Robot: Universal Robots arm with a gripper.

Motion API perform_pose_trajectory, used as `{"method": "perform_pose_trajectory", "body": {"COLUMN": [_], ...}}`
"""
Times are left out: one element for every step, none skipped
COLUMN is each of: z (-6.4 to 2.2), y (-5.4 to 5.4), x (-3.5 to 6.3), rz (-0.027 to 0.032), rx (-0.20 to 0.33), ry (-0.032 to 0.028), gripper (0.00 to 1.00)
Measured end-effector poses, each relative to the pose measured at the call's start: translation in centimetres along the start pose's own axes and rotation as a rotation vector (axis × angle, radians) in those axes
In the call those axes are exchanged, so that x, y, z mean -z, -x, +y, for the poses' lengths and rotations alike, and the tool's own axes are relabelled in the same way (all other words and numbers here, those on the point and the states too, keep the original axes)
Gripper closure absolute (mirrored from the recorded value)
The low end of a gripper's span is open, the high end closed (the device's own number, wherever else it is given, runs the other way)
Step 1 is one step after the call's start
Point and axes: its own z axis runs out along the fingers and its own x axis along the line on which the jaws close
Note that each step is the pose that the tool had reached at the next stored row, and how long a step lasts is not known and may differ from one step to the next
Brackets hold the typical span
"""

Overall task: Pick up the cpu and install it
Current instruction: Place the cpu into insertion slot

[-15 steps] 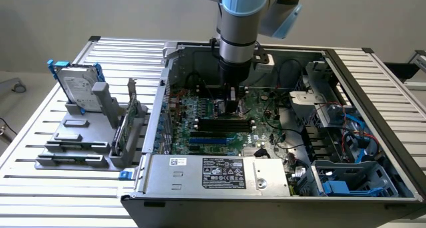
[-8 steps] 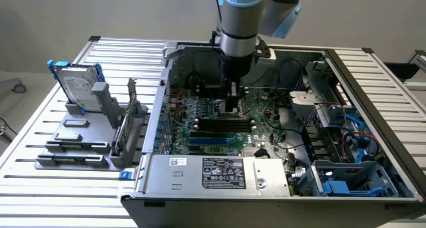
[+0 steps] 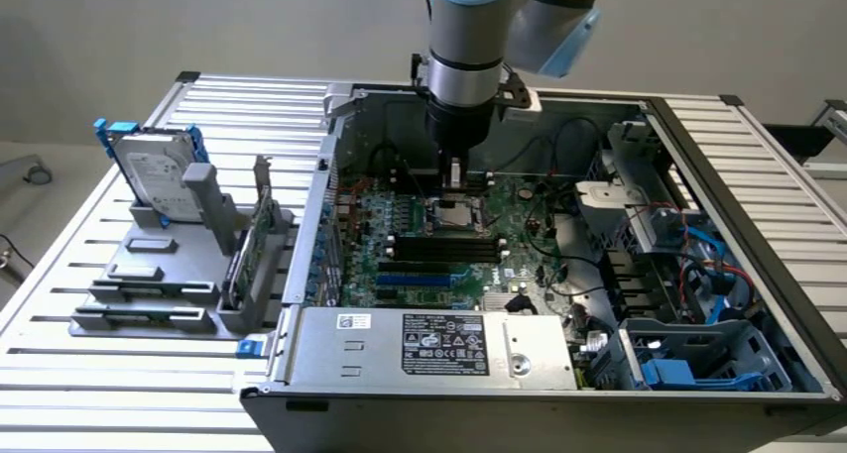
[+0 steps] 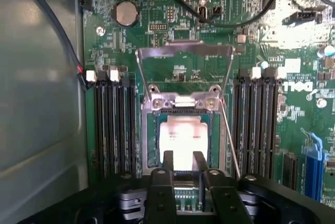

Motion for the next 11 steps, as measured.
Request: {"method": "perform_pose_trajectory", "body": {"z": [-0.42, -0.81, -1.22, -1.62, -2.01, -2.37, -2.64, -2.73, -2.73, -2.73, -2.73], "y": [0.1, 0.1, 0.1, 0.2, 0.2, 0.3, 0.3, 0.3, 0.3, 0.3, 0.3], "x": [0.06, 0.12, 0.18, 0.24, 0.31, 0.41, 0.55, 0.7, 0.72, 0.72, 0.72], "rz": [0.0046, 0.0088, 0.0128, 0.0163, 0.0194, 0.0227, 0.0254, 0.0269, 0.0279, 0.0279, 0.0279], "rx": [0.0, 0.0, 0.0, 0.0, 0.0, 0.0, 0.0, 0.0, 0.0, 0.0, 0.0], "ry": [0.0, -0.0001, -0.0002, -0.0002, -0.0003, -0.0004, -0.0005, -0.0006, -0.0004, -0.0004, -0.0004], "gripper": [0.76, 0.76, 0.88, 0.88, 0.89, 0.89, 0.89, 0.89, 0.89, 0.89, 0.89]}}
